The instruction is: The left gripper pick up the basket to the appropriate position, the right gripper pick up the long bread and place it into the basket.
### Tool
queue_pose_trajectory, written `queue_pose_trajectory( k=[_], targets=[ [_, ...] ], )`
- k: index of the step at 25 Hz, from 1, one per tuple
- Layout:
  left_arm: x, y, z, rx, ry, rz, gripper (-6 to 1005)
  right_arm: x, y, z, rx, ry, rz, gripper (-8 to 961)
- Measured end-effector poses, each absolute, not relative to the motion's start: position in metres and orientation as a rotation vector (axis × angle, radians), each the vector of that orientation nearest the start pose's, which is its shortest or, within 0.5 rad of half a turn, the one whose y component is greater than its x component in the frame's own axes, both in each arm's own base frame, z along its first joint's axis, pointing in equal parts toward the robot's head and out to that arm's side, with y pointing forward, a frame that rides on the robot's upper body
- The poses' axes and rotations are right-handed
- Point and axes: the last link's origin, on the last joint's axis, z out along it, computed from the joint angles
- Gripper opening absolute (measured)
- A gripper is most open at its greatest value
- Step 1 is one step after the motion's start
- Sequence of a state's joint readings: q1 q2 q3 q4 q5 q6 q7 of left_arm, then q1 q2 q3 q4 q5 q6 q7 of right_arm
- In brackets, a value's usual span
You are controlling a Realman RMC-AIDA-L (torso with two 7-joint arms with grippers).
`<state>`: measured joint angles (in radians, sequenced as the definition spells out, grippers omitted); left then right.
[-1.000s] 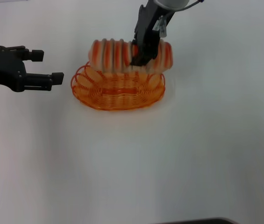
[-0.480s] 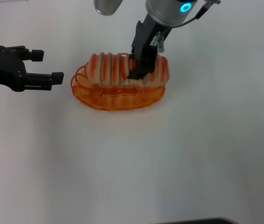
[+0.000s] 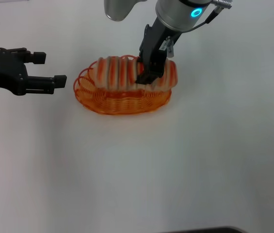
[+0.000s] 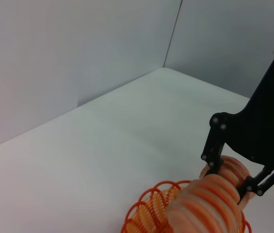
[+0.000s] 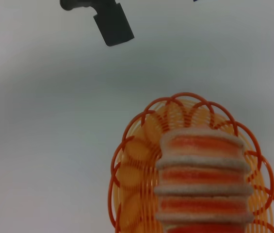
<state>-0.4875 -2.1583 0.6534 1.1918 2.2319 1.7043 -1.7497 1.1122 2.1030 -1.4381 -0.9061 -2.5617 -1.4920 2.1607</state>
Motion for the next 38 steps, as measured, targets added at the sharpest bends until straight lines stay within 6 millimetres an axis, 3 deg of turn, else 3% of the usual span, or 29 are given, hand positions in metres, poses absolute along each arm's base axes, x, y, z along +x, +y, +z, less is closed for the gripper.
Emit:
queue_pose_trajectory(
  k=[2, 13, 18, 26, 30, 35, 38],
  targets=[
    [-0.240, 0.328, 0.053, -2.707, -0.699, -0.390, 884, 0.074, 0.397, -0.063, -2.928, 0.059, -0.727, 373],
    [-0.238, 0.328, 0.052, -2.713, -0.695, -0.396, 884, 0.067, 0.401, -0.066, -2.922, 0.040, -0.660, 724],
    [-0.237, 0.328, 0.052, -2.716, -0.692, -0.397, 883, 0.065, 0.400, -0.066, -2.934, 0.036, -0.639, 807],
    [-0.236, 0.327, 0.051, -2.732, -0.689, -0.401, 883, 0.068, 0.404, -0.059, -2.928, 0.127, -0.575, 808],
    [-0.236, 0.326, 0.051, -2.742, -0.689, -0.403, 883, 0.070, 0.410, -0.047, -2.914, 0.252, -0.449, 808],
    [-0.235, 0.327, 0.051, -2.742, -0.682, -0.408, 883, 0.078, 0.420, -0.024, -2.905, 0.399, -0.178, 803],
    [-0.234, 0.328, 0.052, -2.742, -0.674, -0.415, 883, 0.085, 0.423, 0.000, -2.905, 0.484, 0.075, 800]
  ],
)
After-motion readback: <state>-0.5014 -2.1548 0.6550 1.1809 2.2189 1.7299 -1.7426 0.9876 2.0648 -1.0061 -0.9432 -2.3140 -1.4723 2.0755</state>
